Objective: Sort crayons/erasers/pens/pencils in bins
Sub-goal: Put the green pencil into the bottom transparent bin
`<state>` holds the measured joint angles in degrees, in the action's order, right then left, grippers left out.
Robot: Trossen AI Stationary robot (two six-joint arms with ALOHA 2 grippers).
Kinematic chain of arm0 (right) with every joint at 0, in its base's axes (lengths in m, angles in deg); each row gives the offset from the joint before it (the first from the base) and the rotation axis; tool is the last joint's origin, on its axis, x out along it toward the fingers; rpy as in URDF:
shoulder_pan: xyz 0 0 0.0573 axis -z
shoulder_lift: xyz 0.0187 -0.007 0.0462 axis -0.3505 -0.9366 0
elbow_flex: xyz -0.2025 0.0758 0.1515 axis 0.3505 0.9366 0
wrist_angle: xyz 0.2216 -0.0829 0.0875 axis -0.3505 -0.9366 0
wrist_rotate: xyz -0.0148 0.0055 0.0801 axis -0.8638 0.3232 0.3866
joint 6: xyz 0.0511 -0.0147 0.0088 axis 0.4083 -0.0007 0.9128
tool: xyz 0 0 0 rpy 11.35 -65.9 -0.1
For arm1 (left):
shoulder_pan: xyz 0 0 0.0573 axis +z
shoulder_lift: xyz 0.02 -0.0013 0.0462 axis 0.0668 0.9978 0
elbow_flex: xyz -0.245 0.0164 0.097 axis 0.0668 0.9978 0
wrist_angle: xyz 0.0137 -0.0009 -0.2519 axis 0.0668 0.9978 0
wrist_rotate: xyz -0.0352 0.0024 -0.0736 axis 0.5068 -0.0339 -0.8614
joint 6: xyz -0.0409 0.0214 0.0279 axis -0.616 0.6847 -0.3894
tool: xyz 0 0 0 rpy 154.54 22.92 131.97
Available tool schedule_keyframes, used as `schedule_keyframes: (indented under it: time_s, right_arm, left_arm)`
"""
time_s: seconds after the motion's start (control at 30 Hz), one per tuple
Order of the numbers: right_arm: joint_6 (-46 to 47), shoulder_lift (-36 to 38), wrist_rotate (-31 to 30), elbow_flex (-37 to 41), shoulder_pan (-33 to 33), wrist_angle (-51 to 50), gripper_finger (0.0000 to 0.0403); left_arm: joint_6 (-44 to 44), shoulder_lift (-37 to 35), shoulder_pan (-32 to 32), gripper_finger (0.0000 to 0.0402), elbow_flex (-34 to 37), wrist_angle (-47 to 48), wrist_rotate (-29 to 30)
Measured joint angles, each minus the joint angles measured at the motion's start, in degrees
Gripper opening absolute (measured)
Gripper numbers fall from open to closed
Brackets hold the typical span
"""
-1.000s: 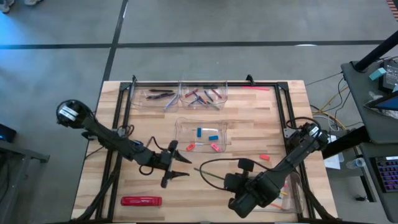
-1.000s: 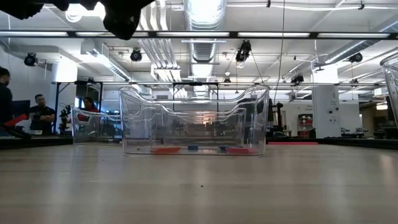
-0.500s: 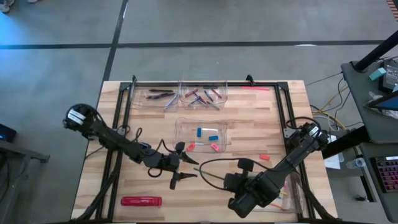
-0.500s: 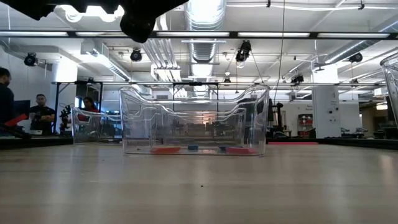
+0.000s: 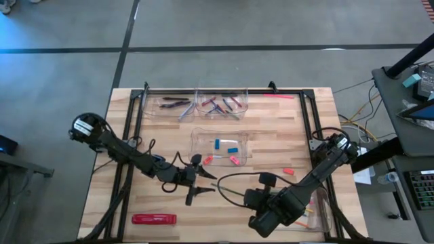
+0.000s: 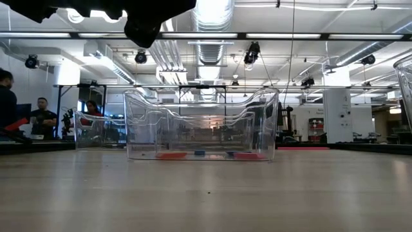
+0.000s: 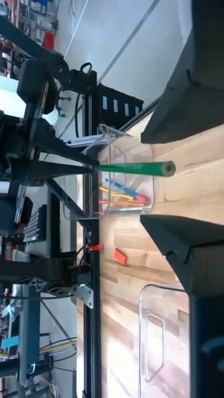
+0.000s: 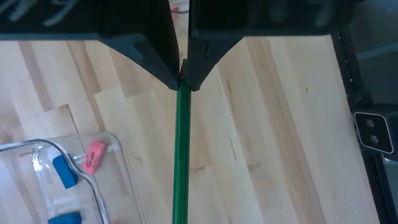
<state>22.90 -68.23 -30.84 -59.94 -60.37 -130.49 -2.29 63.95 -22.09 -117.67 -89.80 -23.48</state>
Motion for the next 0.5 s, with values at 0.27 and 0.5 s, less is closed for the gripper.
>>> schedule_keyframes:
  time_s: [0.27, 0.5]
  right_arm:
    - [0.0, 0.0, 0.0, 0.0, 0.0, 0.0, 0.0011]
    - [0.0, 0.0, 0.0, 0.0, 0.0, 0.0, 0.0011]
  left_arm:
    - [0.2, 0.0, 0.1, 0.0124, 0.0, 0.0, 0.0]
    - [1.4, 0.0, 0.1, 0.0081, -0.1, -0.1, 0.0]
